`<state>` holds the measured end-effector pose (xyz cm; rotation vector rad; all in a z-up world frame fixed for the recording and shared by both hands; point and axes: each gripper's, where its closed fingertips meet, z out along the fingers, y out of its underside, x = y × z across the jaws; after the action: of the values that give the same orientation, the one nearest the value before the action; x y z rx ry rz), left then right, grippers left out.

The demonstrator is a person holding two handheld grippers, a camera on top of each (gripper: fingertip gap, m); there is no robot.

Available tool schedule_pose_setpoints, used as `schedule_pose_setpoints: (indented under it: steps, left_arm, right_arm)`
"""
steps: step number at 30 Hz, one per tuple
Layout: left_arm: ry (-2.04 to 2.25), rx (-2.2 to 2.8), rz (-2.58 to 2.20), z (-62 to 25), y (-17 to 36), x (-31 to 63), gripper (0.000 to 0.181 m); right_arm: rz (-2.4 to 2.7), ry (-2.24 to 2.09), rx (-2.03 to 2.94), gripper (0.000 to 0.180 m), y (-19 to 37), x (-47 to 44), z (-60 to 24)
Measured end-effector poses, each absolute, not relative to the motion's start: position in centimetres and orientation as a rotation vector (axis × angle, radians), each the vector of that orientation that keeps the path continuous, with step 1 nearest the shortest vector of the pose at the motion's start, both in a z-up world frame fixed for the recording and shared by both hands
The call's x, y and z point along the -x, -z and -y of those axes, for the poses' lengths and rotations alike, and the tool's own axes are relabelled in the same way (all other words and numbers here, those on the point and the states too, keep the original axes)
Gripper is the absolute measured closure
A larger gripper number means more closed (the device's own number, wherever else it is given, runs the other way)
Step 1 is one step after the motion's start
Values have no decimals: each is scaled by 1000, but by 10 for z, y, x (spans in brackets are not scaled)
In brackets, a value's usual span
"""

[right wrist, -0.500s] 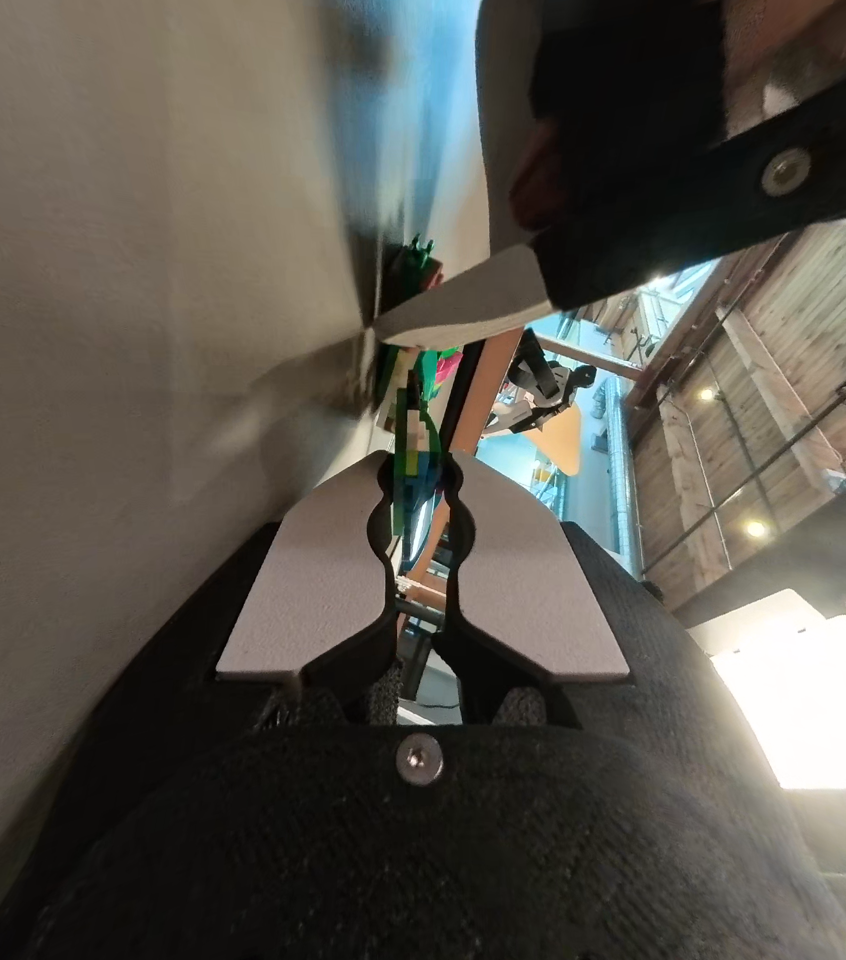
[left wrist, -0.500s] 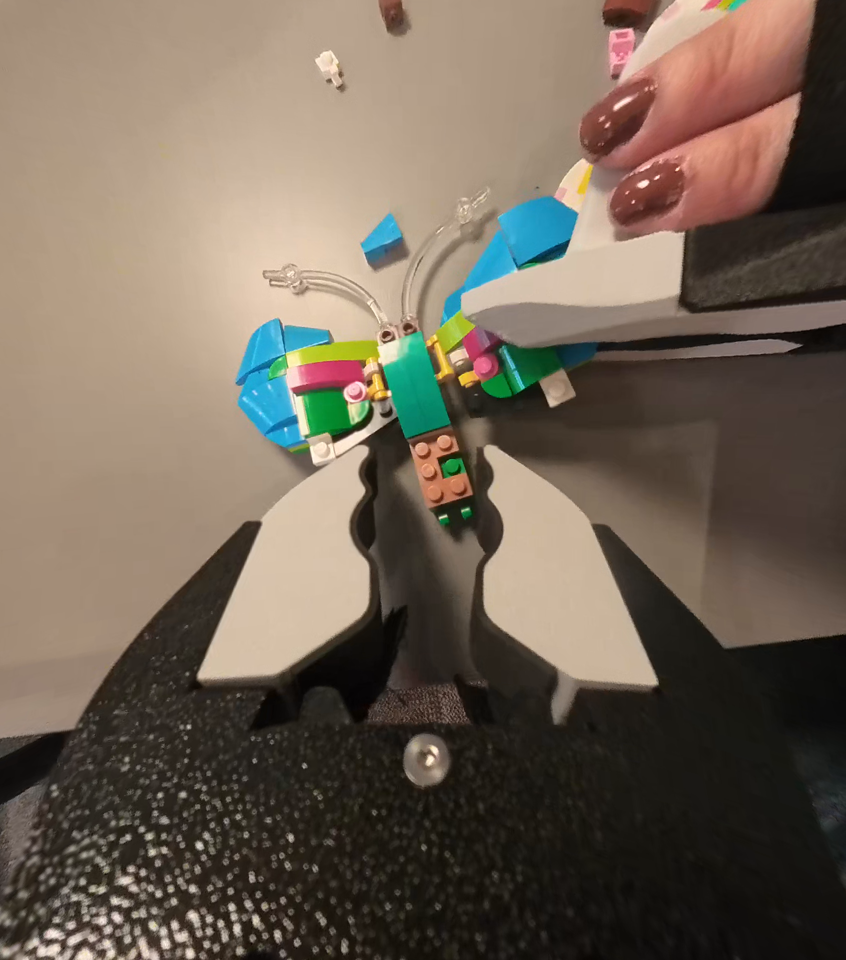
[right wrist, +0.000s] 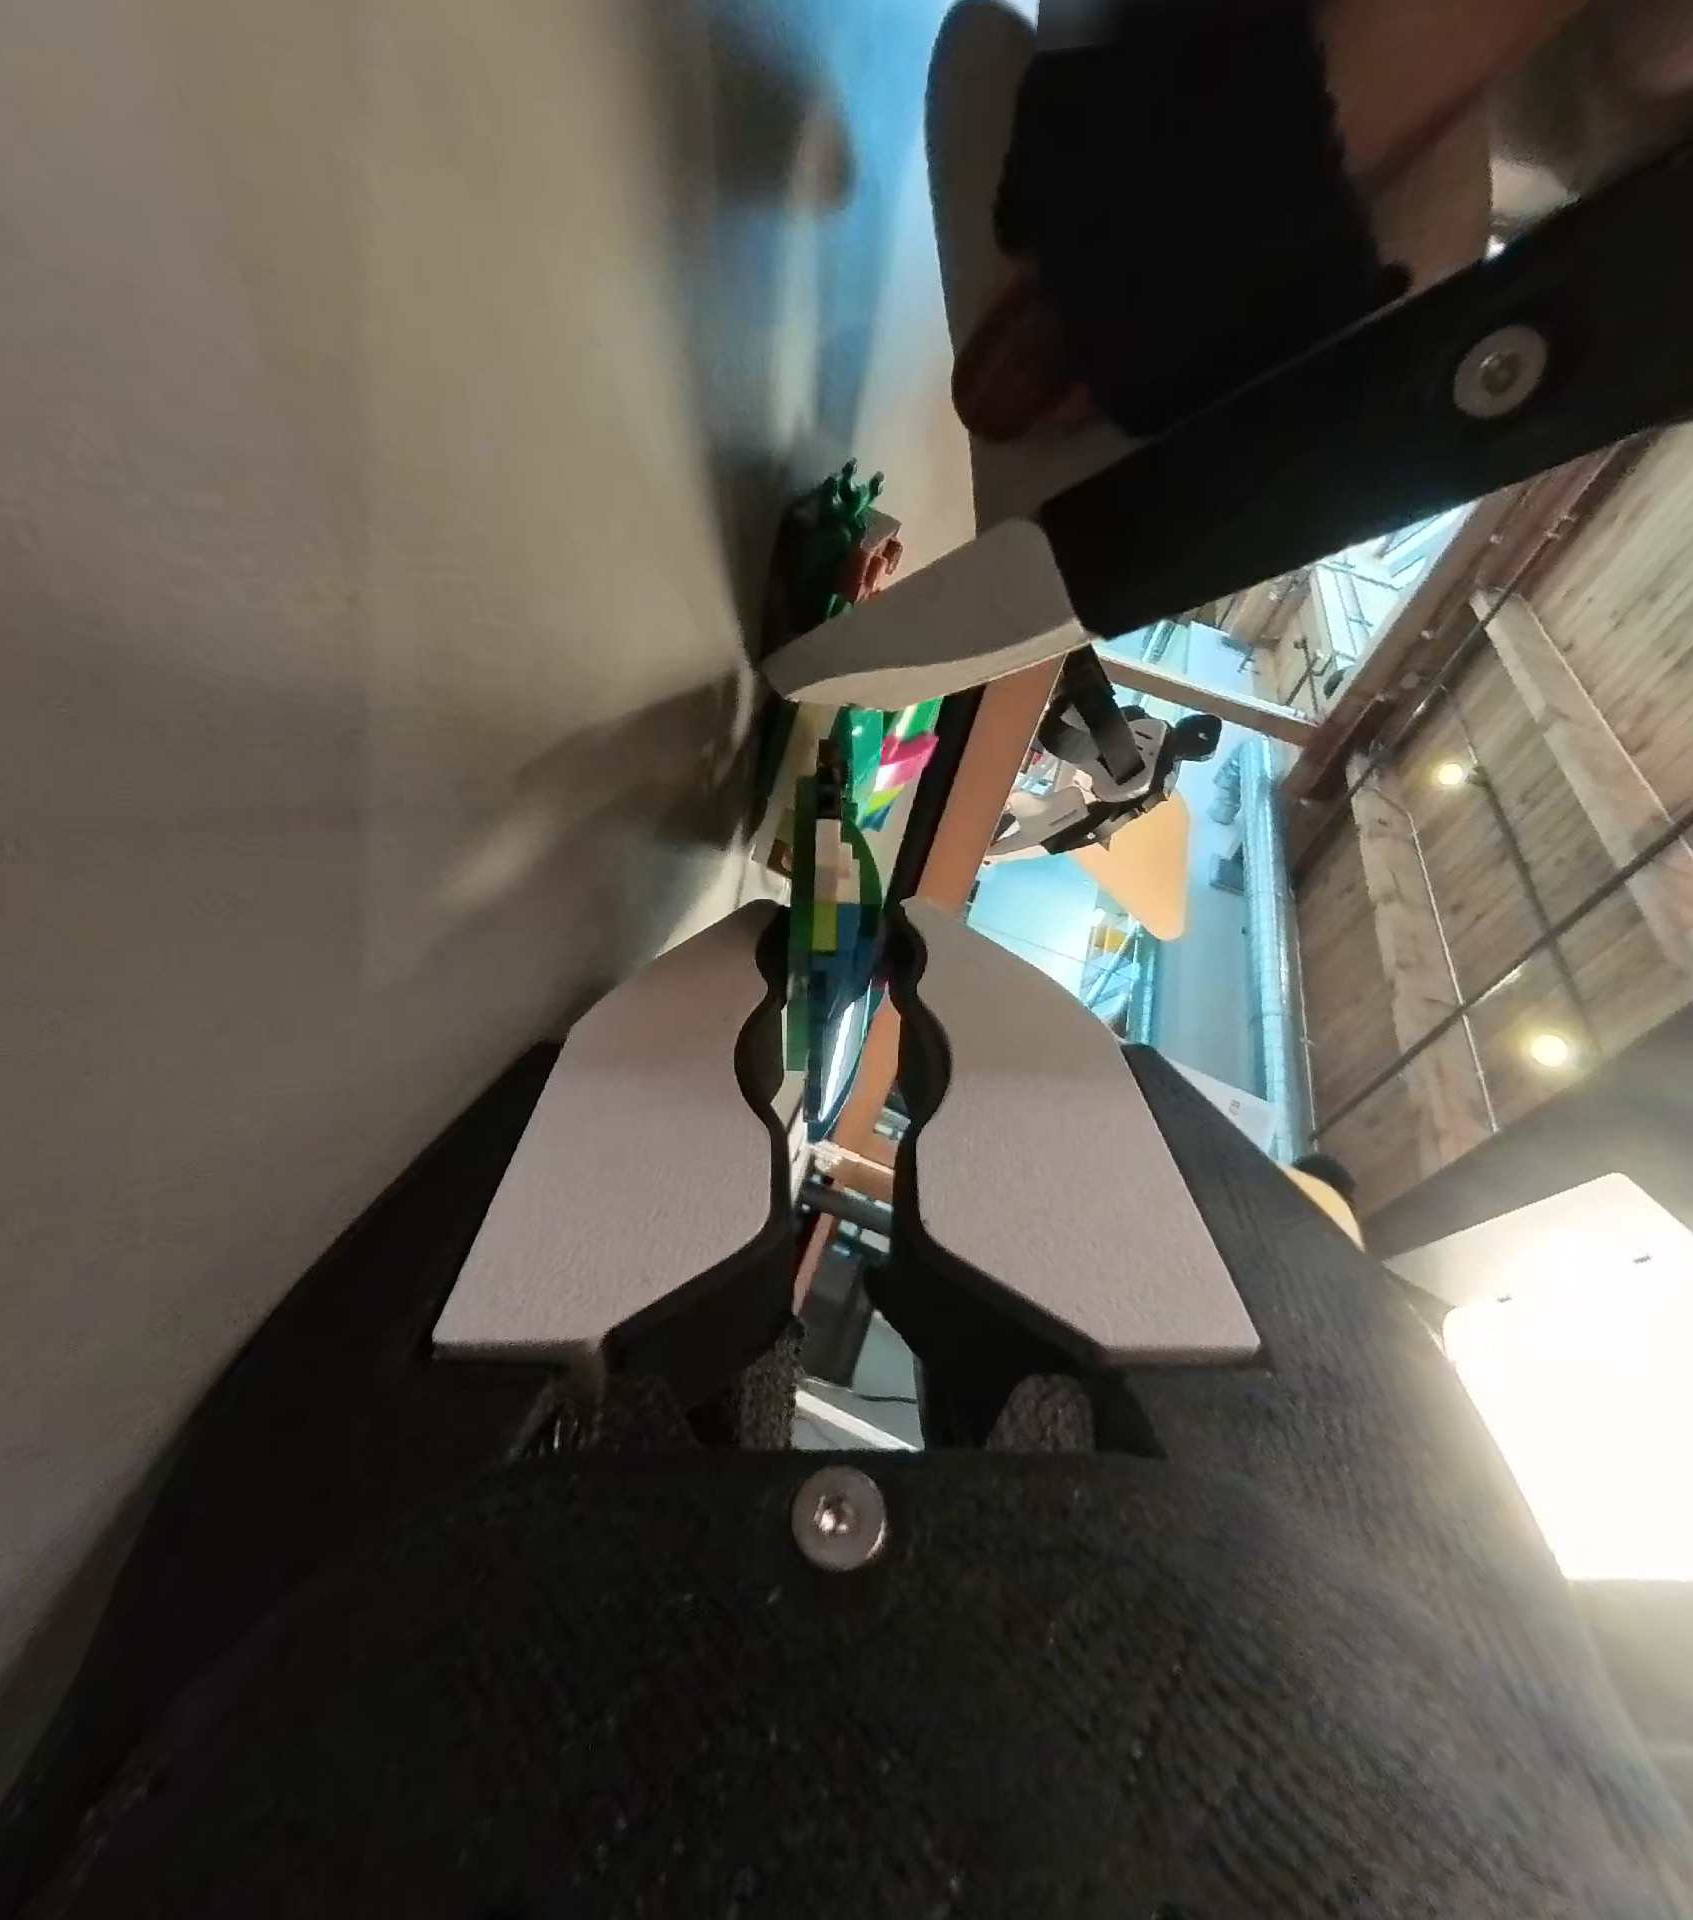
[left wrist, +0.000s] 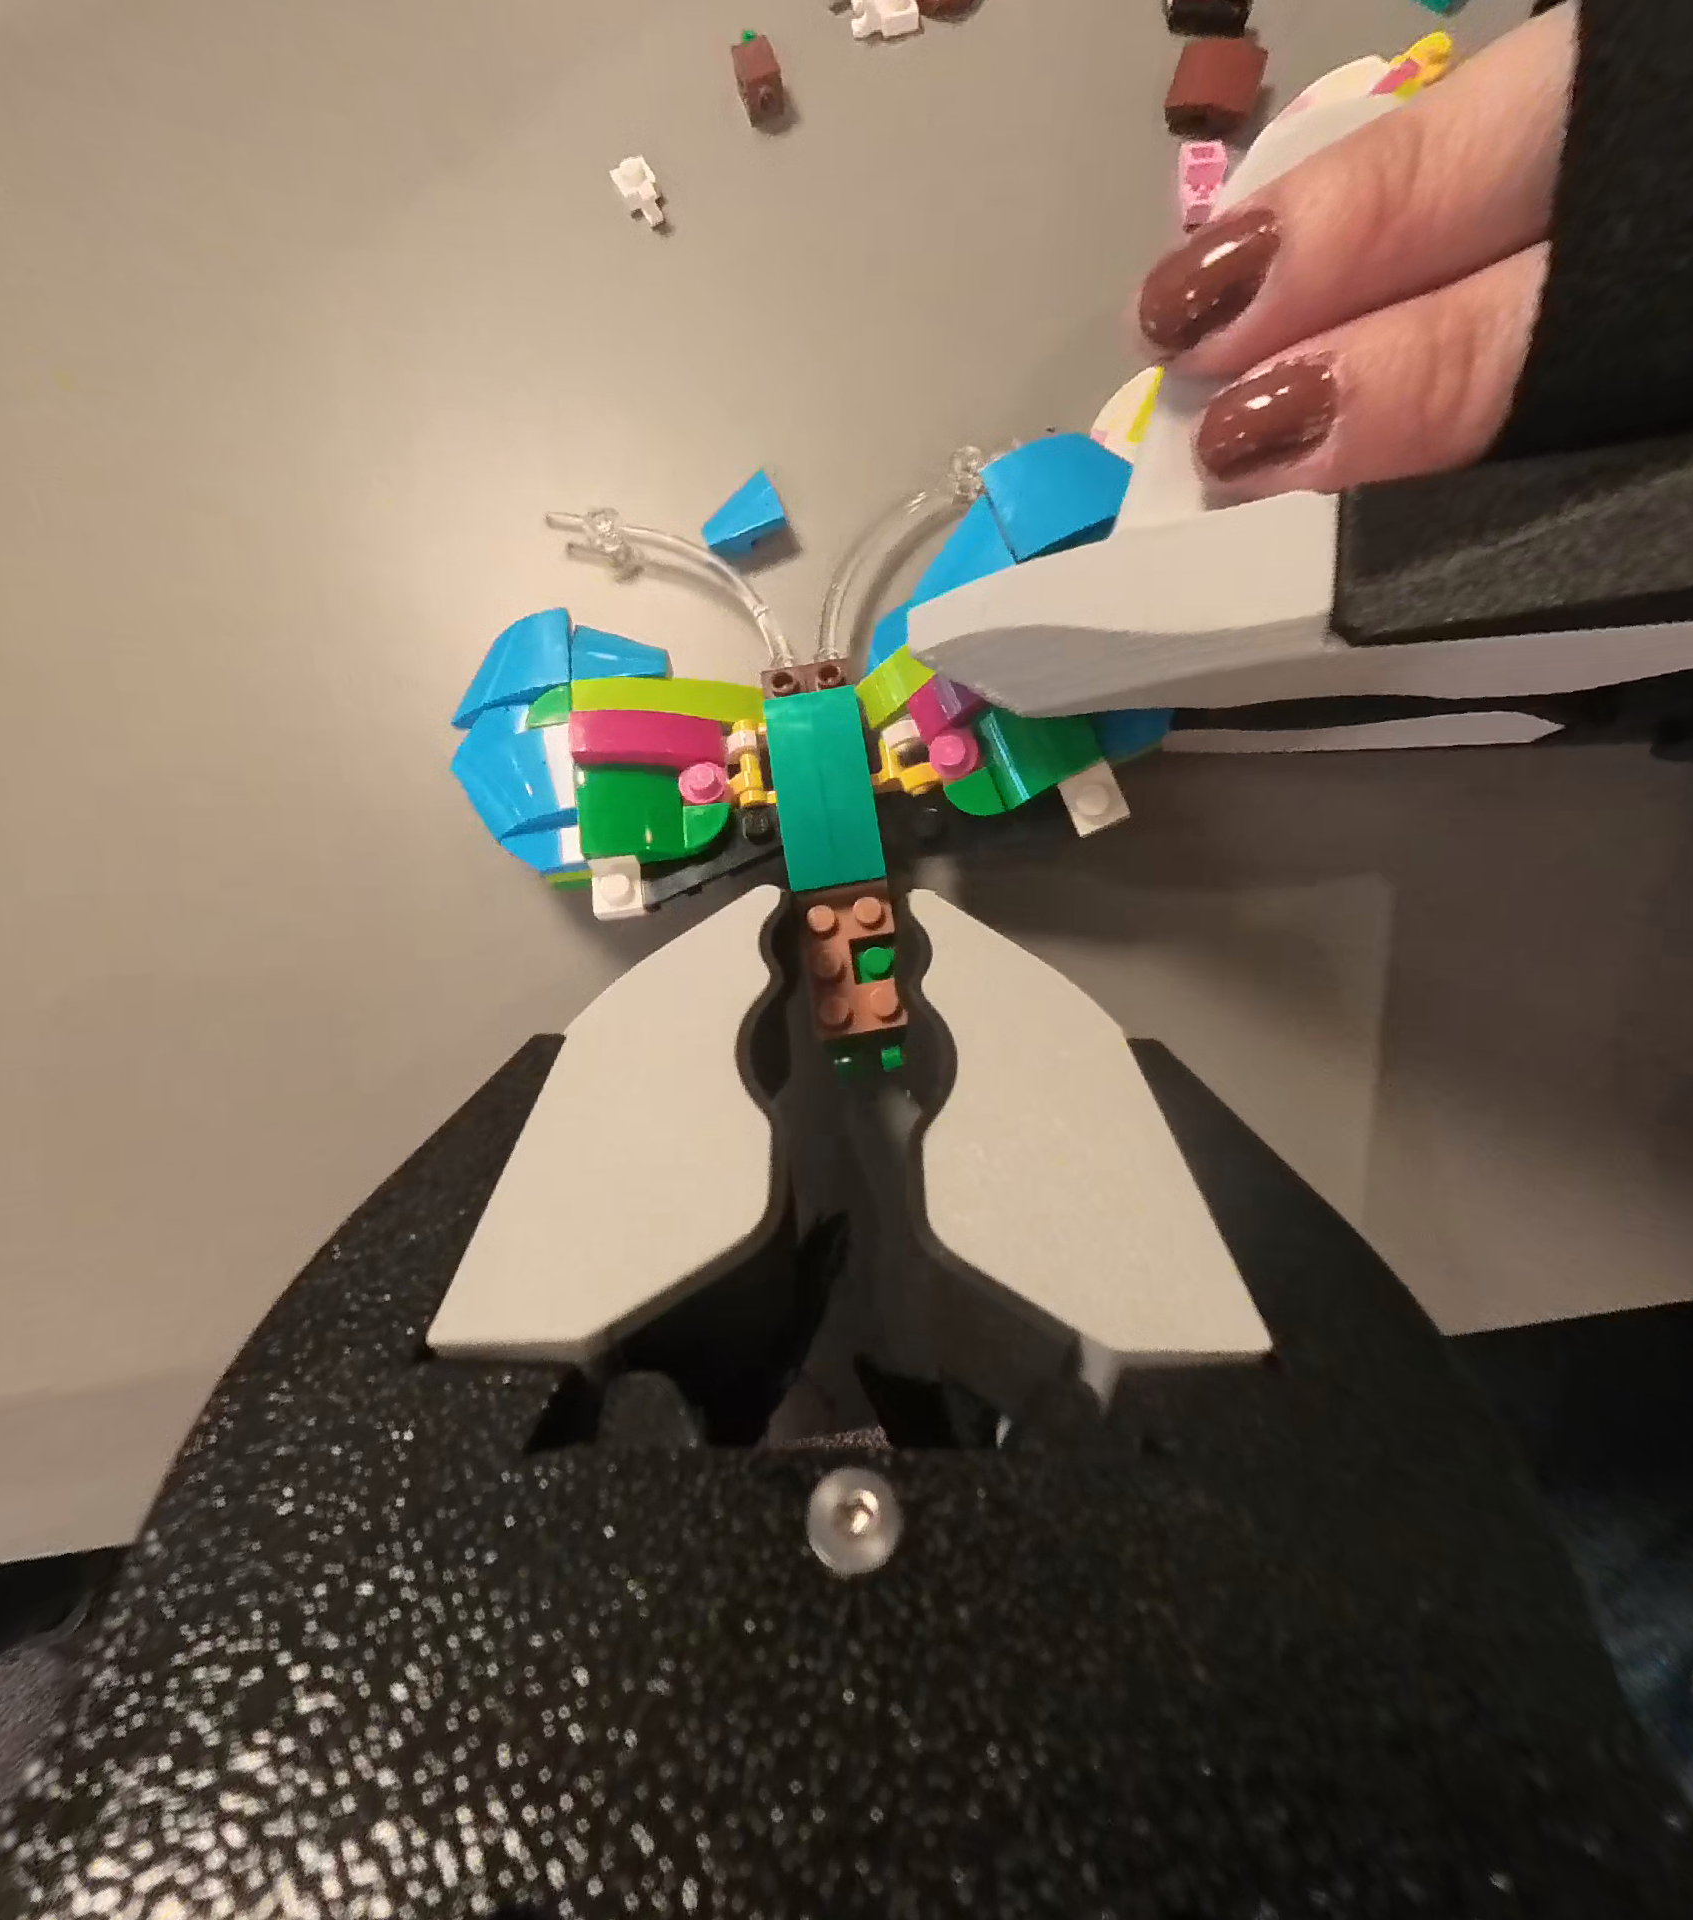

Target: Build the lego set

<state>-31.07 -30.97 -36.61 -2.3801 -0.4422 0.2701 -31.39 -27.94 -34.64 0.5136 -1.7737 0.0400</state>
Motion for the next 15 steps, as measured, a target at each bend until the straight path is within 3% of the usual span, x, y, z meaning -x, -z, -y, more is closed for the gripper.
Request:
schedule_pose_setpoints:
  steps: [15]
  left_arm:
    - [-195, 2371, 519, 309, 366, 312, 164]
  right_arm:
    - [1902, 82, -429, 164, 345, 316, 275]
